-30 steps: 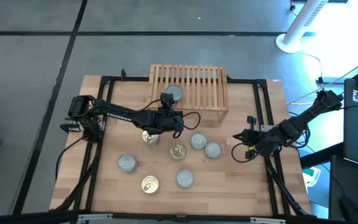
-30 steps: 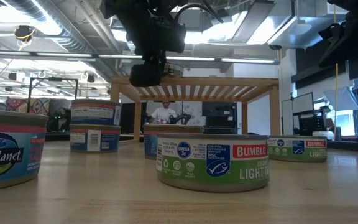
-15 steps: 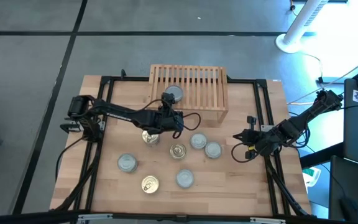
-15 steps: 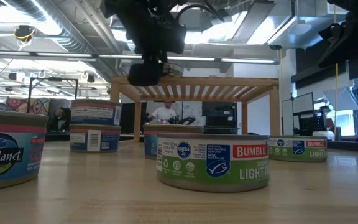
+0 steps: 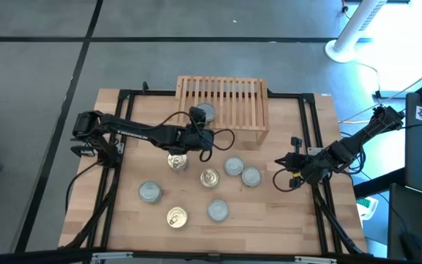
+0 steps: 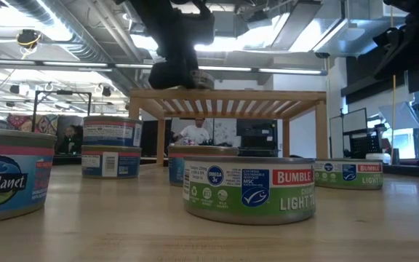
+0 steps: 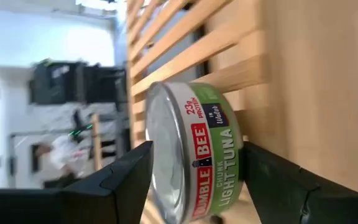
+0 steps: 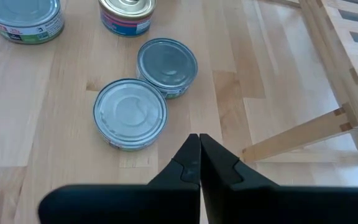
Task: Stack canned seafood by type on shelf
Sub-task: Put the green white tuna can on the shelf, then put the blue pink tuna can on the shelf
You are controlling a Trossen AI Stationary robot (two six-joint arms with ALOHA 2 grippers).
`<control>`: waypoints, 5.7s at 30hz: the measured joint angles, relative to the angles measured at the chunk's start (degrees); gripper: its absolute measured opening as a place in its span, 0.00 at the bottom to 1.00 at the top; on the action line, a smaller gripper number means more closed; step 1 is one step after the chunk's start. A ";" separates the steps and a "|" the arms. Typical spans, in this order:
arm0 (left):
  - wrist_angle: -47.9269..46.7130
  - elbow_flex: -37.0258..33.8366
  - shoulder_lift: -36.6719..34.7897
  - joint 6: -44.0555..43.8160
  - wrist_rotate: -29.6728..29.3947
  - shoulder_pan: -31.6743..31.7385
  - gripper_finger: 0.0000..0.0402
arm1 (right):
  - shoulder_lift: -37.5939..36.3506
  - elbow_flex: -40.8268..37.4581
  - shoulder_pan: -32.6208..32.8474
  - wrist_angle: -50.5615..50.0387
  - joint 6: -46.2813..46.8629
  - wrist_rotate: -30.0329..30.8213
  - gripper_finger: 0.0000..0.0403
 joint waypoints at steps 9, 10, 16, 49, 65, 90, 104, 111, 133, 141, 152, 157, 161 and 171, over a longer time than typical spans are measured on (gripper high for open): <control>-1.16 0.13 -0.65 -0.53 3.20 1.48 0.59 | 0.00 0.00 0.00 0.06 0.00 -1.00 0.00; -1.12 0.13 -0.76 -0.46 3.39 1.48 0.59 | 0.00 0.00 0.00 0.06 0.00 -0.99 0.00; -0.72 -0.09 -3.32 -0.86 3.71 1.48 0.59 | 0.00 0.00 0.00 0.28 -0.02 -1.01 0.00; -0.37 0.02 -3.89 -3.67 17.55 6.85 0.59 | 0.00 0.00 0.00 0.39 0.00 -2.06 0.00; -0.80 0.02 -8.31 -10.81 31.57 12.59 0.59 | 0.00 -0.02 0.00 0.39 0.00 -2.06 0.00; 1.43 0.02 -8.15 -17.02 32.16 -1.42 0.59 | 0.00 -0.04 -0.01 3.53 0.00 -5.77 0.00; 1.38 -0.50 -6.78 -30.83 32.32 -8.88 0.59 | 0.02 -0.04 0.00 9.85 -0.93 -5.25 0.29; 1.33 -0.50 -1.17 -32.44 36.03 -13.36 0.59 | 0.45 -0.04 0.00 9.95 -1.03 -2.48 0.33; 0.90 -0.50 11.23 -35.61 38.08 -19.17 0.59 | 17.77 -0.04 -0.02 27.38 -5.04 0.35 0.33; -0.26 -0.50 12.52 -34.26 37.57 -19.09 0.59 | 19.79 -0.04 -4.45 27.53 -2.05 -4.91 0.33; -0.71 -0.50 12.44 -33.99 37.37 -19.00 0.48 | 20.20 -0.04 -7.99 28.67 -3.36 -7.46 0.33; -0.57 -0.50 13.08 -33.74 37.06 -18.98 0.39 | 20.22 -0.04 -7.89 34.09 -6.21 -7.71 0.33; 0.21 -0.30 14.38 -32.38 35.40 -18.95 0.34 | 20.63 0.00 -7.89 36.02 -9.55 -8.40 0.33; 1.04 -0.31 15.08 -29.44 32.36 -18.94 0.23 | 26.26 0.04 -7.93 39.69 -10.99 -9.60 0.37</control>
